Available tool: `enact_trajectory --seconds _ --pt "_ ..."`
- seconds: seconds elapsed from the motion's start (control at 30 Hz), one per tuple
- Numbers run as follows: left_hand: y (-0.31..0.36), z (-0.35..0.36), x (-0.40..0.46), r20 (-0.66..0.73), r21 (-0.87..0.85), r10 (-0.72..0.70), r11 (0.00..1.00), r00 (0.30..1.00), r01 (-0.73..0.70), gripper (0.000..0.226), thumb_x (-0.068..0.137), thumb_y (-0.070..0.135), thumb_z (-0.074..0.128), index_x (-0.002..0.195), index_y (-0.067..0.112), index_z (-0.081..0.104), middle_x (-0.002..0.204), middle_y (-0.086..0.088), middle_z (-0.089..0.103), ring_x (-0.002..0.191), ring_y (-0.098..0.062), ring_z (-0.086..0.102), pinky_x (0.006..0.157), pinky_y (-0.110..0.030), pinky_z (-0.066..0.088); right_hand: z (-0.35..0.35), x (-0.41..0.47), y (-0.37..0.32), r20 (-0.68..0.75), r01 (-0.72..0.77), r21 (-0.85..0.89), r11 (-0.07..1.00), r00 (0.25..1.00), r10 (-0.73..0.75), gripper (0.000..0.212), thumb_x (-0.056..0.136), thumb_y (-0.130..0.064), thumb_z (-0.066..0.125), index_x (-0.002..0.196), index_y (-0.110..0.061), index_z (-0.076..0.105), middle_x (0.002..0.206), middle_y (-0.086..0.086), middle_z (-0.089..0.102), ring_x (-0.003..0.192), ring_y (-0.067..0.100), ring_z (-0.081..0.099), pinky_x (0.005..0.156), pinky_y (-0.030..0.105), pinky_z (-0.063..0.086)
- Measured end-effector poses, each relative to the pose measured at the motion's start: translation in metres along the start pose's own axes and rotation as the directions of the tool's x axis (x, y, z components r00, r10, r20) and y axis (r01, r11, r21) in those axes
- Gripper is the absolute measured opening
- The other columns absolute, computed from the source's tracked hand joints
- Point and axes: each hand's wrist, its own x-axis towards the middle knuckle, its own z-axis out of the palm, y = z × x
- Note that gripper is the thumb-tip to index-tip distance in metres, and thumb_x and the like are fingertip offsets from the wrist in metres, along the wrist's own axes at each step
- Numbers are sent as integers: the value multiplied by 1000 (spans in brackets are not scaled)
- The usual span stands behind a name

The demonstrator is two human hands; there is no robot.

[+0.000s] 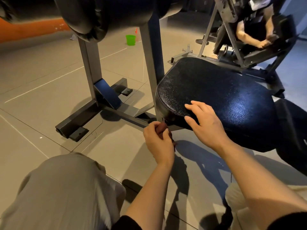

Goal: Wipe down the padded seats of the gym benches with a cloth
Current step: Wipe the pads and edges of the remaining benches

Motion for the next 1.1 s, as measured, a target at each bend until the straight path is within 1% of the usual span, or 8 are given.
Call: enact_trajectory --seconds 0.17,0.37,0.47,0.53,0.6,0.7,0.97,1.1 --pt "28 5 16 9 13 351 936 936 -351 27 84 0 65 110 7 61 113 -8 55 103 -2 46 93 -4 33 1 2 0 -15 -15 -11 1000 1000 14 41 97 -26 54 136 -16 53 144 1 45 135 19 33 106 32 31" --pt "23 4 20 20 -56 128 990 992 -127 22 86 4 64 108 8 61 110 -7 56 99 -9 52 85 -3 36 0 2 -2 -11 -12 -19 1000 1000 11 39 97 -25 55 135 -15 54 142 3 46 133 21 35 102 32 32" --pt "22 3 22 29 -21 -32 999 999 32 19 89 5 60 107 10 60 112 -9 56 94 -9 49 86 -18 41 -1 1 -4 3 -29 -15 999 1000 29 40 98 -25 53 137 -16 52 145 2 44 135 19 33 104 34 32" --pt "24 0 23 -9 -1 -74 997 997 74 24 92 6 57 115 11 58 121 -9 53 99 -8 46 90 -9 35 -2 0 -4 8 -32 -14 999 999 32 41 98 -25 52 138 -17 51 146 1 43 136 19 32 105 33 31" --pt "32 -1 30 -65 -6 -56 998 996 56 32 94 7 56 125 14 55 130 -8 46 111 -12 47 89 3 22 -2 1 -4 6 -29 -18 999 1000 29 41 98 -25 52 138 -17 51 146 1 43 135 19 32 104 32 31" --pt "43 -1 45 -87 -28 44 999 995 -47 32 90 5 61 121 13 59 127 -7 44 110 -11 46 86 10 22 -1 2 -4 6 -27 -31 999 1000 27 40 98 -24 53 137 -15 52 145 3 44 134 20 33 103 32 31" --pt "30 2 33 -18 -59 136 989 991 -136 23 80 3 71 102 8 64 107 -12 59 91 16 45 78 4 31 2 2 -6 -5 -12 -67 998 1000 12 39 97 -22 53 135 -11 54 142 7 46 132 25 36 105 35 31" --pt "27 -2 22 60 -41 146 989 988 -143 25 76 5 74 97 14 63 104 -6 56 88 1 47 80 0 32 2 2 -8 -2 -16 -88 996 1000 16 38 98 -22 52 134 -10 53 143 8 45 132 25 35 105 36 31"
